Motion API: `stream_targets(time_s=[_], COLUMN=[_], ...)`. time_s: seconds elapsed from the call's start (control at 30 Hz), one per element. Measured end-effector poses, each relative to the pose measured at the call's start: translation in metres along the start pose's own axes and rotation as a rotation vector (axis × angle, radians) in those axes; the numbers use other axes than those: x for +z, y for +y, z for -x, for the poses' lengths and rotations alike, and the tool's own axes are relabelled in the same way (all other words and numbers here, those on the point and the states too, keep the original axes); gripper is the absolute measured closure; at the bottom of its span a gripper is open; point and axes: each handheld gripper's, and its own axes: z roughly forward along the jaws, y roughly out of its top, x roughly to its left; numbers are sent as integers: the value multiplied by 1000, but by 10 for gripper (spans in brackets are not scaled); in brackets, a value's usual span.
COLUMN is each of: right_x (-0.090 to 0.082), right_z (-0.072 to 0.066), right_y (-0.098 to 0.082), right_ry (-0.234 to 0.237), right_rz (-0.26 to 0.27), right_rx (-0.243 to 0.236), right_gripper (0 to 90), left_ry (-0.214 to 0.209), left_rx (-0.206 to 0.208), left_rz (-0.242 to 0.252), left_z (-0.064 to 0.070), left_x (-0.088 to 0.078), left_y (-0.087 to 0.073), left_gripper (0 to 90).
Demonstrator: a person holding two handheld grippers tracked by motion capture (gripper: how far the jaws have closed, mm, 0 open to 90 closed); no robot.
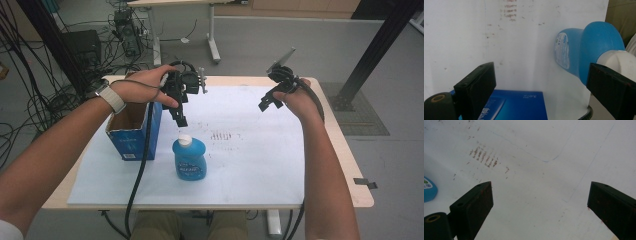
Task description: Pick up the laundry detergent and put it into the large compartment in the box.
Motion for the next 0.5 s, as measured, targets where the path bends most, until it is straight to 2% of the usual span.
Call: stream_targets(time_s=[0.5], right_x=[-4], right_z=[-2], right_y=[-4], right_ry=[7], right_rz=[9], right_rx=[-16], right_gripper=[64], left_ry=[4], left_rx=[-2], left_rz=[10], left_z=[1], left_x=[-3], left_y=[-1], left_gripper=[93])
